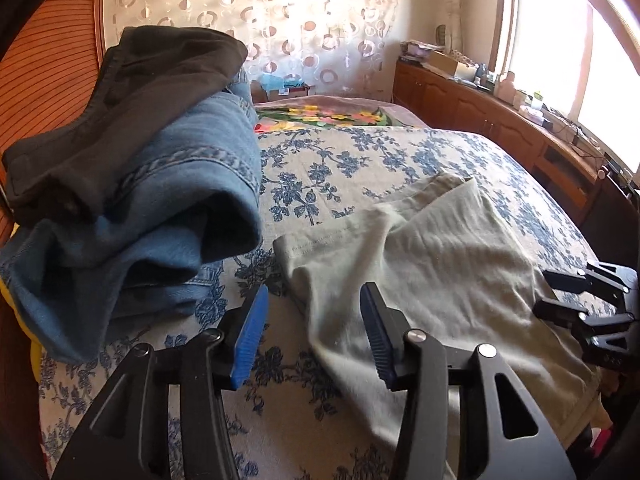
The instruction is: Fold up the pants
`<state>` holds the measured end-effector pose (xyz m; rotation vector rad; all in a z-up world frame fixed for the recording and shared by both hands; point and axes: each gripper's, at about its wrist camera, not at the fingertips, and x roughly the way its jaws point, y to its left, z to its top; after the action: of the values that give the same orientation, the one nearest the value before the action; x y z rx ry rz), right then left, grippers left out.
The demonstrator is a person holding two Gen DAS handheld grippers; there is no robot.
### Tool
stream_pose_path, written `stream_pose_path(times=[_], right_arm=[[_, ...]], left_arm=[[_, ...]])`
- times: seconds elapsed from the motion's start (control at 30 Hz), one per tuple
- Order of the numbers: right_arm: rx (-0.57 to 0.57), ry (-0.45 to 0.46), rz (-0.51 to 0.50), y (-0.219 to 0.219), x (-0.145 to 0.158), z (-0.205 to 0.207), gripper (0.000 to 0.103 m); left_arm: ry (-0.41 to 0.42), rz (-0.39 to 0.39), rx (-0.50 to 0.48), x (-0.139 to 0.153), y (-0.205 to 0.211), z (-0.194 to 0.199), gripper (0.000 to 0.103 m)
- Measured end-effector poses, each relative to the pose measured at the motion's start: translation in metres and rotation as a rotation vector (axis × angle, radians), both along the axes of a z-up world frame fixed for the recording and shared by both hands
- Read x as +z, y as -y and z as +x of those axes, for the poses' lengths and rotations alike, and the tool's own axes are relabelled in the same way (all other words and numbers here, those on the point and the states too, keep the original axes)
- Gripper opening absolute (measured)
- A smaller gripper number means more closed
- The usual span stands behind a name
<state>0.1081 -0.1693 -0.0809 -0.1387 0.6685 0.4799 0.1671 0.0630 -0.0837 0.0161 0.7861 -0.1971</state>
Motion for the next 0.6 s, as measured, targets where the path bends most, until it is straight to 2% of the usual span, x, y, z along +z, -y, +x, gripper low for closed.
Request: stream_pose_path(times=[0.07, 0.1, 0.27, 0.33, 0.4, 0.6], right_arm=[[-0.001, 0.001, 0.000, 0.000, 0.000, 0.000, 0.041], [0.000, 0.001, 0.000, 0.000, 0.000, 0.000, 0.041], [0.000, 0.001, 0.000, 0.000, 0.000, 0.000, 0.041], [0.000, 0.001, 0.000, 0.000, 0.000, 0.000, 0.041], [0.001, 0.001, -0.001, 0.000, 0.000, 0.000, 0.041], [0.000, 0.001, -0.001, 0.000, 0.000, 0.000, 0.041]], left_arm=[[-0.011, -0.005, -0.003, -0.003, 0.001, 0.005, 0.044], [-0.017, -0.002, -0.001, -0.004, 0.001, 0.006, 0.038], [-0.028, -0.001, -0.024, -0.007, 0.001, 0.007, 0.019], [-0.026, 0.014, -0.020, -0.007, 0.001, 0.006, 0.016], [-0.024, 0.034, -0.005, -0.007, -0.001, 0.005, 0.007], [-0.015, 0.051, 0.033, -0.007, -0.014, 0.001, 0.003]])
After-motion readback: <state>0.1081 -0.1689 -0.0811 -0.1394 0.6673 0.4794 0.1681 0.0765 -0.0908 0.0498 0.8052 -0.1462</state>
